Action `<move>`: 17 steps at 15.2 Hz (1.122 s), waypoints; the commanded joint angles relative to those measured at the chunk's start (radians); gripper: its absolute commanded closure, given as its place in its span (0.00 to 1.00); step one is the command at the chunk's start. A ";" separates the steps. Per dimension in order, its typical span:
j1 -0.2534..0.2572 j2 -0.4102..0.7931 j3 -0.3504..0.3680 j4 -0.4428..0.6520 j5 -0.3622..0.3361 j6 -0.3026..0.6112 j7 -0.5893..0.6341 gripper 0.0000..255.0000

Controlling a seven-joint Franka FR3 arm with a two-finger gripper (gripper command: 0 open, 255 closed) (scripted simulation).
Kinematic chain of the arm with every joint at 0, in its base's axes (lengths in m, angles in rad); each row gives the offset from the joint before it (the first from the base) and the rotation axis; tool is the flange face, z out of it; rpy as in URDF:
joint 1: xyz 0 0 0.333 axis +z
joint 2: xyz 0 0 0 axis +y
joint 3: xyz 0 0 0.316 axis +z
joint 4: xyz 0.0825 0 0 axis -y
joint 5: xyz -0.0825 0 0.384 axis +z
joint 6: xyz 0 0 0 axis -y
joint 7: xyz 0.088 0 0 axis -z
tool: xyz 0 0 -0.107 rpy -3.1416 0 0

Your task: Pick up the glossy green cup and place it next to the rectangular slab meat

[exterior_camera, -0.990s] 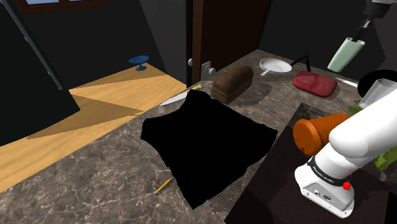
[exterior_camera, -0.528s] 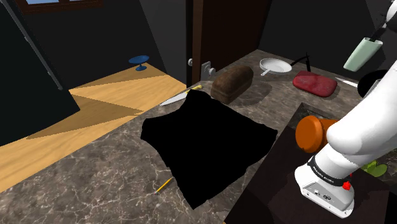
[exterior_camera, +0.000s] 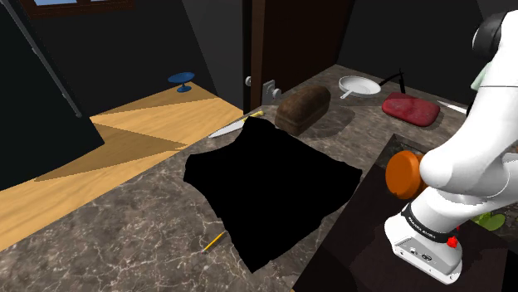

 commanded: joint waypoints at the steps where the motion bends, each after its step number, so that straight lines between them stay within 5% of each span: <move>1: -0.134 0.107 0.028 0.174 0.075 -0.073 -0.035 1.00; 3: -0.241 0.187 0.059 0.322 0.123 -0.132 -0.039 1.00; 9: -0.139 0.127 0.032 0.111 0.080 0.000 -0.061 1.00; 17: -0.063 0.092 0.017 -0.072 0.057 0.135 -0.077 1.00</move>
